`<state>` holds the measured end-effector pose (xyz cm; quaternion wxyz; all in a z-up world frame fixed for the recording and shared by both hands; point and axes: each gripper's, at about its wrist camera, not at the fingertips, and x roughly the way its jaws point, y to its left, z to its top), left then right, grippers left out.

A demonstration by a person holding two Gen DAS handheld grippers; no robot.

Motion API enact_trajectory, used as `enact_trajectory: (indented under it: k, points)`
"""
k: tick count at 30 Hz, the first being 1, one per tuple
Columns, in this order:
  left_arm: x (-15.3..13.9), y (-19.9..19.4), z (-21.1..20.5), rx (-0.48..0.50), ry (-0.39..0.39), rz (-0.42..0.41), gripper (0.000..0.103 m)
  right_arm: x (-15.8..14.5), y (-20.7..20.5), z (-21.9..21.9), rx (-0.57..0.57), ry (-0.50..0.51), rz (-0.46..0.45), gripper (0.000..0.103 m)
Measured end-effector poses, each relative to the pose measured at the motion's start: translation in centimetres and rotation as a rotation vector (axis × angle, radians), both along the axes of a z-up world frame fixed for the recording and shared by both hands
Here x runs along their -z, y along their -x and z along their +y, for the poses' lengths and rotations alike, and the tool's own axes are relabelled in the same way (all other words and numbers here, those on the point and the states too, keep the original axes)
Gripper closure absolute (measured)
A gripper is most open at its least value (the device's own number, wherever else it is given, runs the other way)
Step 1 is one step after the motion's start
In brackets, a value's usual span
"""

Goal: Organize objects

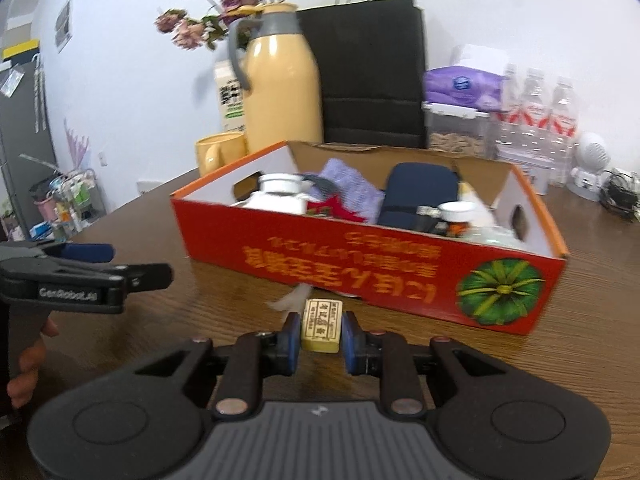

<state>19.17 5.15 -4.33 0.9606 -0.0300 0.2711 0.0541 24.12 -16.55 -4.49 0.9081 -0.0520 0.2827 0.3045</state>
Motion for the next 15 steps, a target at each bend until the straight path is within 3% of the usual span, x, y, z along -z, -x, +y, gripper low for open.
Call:
enact_trajectory:
  k: [13,15]
  points:
    - [0.3,-3.2,-6.2,0.115,-0.009,0.060,0.000,0.1,-2.0,-5.0,0.088,-0.016,-0.005,0.083]
    - [0.5,-4.0,-7.5,0.132,-0.017,0.074,0.006,0.1,-2.1,-5.4,0.098,-0.020,-0.004,0.083]
